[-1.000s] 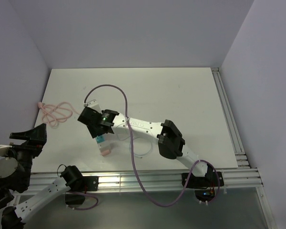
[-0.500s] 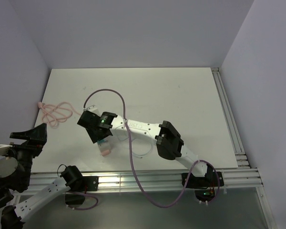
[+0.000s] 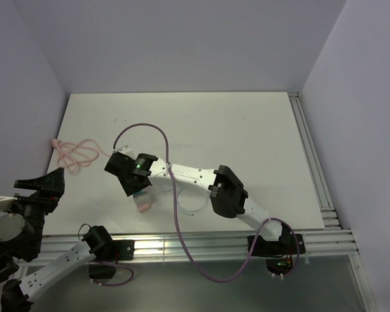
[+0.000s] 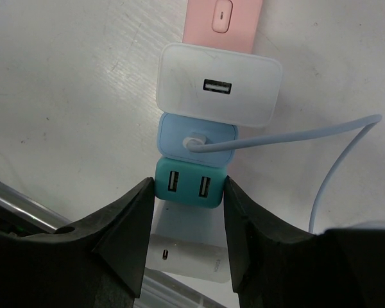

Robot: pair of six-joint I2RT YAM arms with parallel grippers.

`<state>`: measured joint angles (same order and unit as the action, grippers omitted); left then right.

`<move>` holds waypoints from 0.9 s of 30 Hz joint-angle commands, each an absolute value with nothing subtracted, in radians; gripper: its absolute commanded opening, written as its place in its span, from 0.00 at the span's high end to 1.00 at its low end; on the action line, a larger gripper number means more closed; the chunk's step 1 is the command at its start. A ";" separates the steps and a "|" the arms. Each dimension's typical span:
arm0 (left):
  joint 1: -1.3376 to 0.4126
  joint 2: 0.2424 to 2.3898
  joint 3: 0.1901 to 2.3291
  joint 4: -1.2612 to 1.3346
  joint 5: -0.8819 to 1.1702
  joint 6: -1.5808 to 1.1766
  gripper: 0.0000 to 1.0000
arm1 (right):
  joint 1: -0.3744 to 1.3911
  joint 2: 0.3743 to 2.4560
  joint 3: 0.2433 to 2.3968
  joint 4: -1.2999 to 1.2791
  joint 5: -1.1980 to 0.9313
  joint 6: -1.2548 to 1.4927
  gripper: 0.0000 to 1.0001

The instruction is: Insert the plug

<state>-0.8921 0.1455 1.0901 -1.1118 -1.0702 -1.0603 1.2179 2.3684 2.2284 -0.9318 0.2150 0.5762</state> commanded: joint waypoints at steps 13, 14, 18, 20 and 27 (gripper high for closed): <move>-0.907 0.138 1.101 -1.149 -1.094 -1.085 0.10 | 1.268 2.373 2.057 -0.956 0.238 0.601 1.00; -0.907 0.137 1.103 -1.147 -1.094 -1.085 0.10 | 1.276 2.373 2.019 -0.944 0.232 0.606 1.00; -0.908 0.140 1.103 -1.152 -1.088 -1.088 0.10 | 1.302 2.379 1.961 -0.925 0.204 0.629 1.00; -0.908 0.143 1.103 -1.152 -1.085 -1.089 0.10 | 1.316 2.390 1.942 -0.922 0.202 0.637 1.00; -0.910 0.150 1.097 -1.137 -1.065 -1.092 0.11 | 1.301 2.395 2.005 -0.890 0.247 0.624 1.00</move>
<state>-0.9051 0.1455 1.0901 -1.1419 -1.0706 -1.0897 1.2728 2.2848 2.0315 -0.7788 0.3271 0.6155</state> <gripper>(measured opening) 0.897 0.510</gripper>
